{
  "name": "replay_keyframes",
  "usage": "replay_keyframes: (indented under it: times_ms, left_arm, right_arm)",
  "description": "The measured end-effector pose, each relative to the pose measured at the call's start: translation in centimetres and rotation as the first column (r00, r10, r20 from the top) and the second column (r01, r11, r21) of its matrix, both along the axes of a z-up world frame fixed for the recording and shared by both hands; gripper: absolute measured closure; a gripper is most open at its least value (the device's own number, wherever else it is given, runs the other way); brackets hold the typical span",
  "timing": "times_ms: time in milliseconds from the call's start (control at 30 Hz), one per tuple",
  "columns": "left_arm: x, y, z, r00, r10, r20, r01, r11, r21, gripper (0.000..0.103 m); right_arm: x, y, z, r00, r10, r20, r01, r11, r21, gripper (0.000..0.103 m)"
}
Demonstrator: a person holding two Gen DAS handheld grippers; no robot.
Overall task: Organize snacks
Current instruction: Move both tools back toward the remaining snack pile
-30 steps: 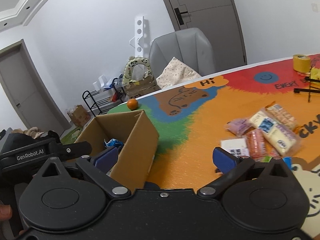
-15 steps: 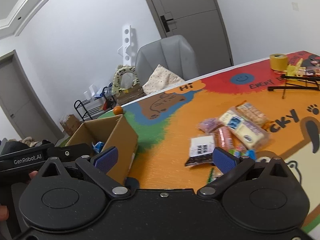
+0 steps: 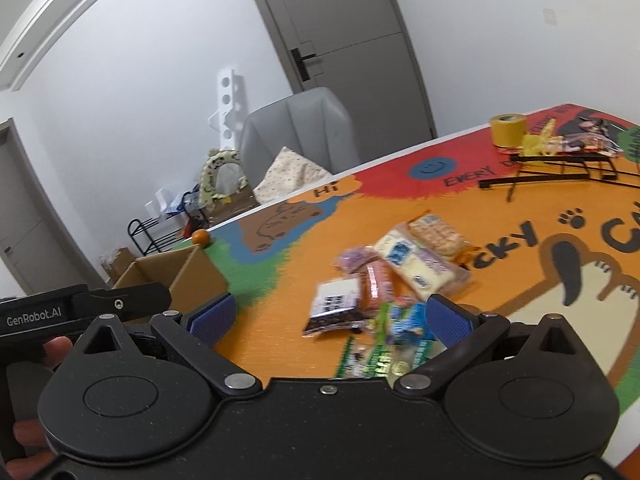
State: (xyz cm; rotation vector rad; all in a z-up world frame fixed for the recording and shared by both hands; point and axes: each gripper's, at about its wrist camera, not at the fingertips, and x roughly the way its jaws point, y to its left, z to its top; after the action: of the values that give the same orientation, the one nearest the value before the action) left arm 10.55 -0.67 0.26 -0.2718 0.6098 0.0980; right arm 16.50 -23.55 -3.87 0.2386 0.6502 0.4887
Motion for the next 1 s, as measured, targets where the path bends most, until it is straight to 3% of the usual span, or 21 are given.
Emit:
replay_keyframes:
  times_ms: [567,1000]
  left_arm:
    - [3.0,-2.4,-2.7,0.998,-0.057,-0.015,0.056,0.997,-0.053,0.002]
    - [6.5,-3.3,-5.6,0.994,-0.094,-0.058,0.09,0.994,-0.065,0.016]
  right_arm:
    - [2.1,-2.6,-3.5,0.996,-0.064,-0.057,0.064,0.998,-0.008,0.002]
    - [5.0,-2.3,-6.7,0.989,-0.064,-0.136,0.062,0.998,-0.012,0.031]
